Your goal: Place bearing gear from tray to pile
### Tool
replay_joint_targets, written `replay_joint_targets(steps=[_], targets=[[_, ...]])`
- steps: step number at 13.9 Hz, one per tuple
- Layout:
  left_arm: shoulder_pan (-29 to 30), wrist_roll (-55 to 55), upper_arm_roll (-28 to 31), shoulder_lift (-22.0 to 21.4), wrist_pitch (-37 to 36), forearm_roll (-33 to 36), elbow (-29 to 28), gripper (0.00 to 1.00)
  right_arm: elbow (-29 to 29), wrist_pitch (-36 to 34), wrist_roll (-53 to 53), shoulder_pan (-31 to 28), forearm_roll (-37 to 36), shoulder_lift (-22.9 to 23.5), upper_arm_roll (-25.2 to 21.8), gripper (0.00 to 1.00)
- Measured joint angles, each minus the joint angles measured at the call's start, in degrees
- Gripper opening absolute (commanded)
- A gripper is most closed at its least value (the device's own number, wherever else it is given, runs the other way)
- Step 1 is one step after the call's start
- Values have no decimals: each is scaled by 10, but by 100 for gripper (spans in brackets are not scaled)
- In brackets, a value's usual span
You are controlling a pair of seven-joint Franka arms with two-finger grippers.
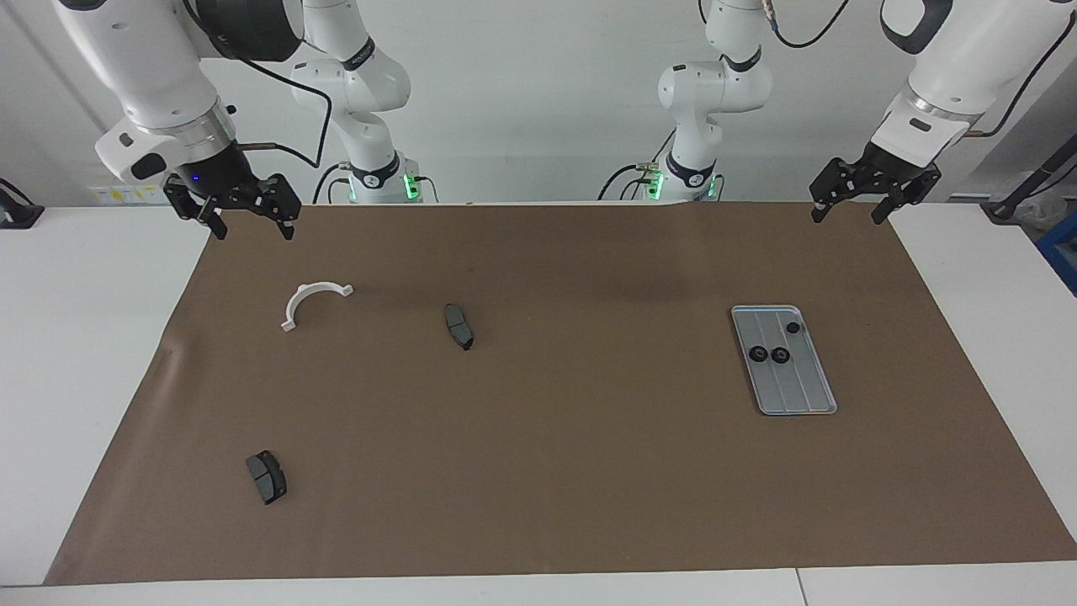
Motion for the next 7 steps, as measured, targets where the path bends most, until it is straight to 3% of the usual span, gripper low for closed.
replay_joint_targets(steps=[7], targets=[[0, 0, -1, -11, 27, 0, -28, 100, 0, 0, 0, 0, 0, 0, 0, 100]])
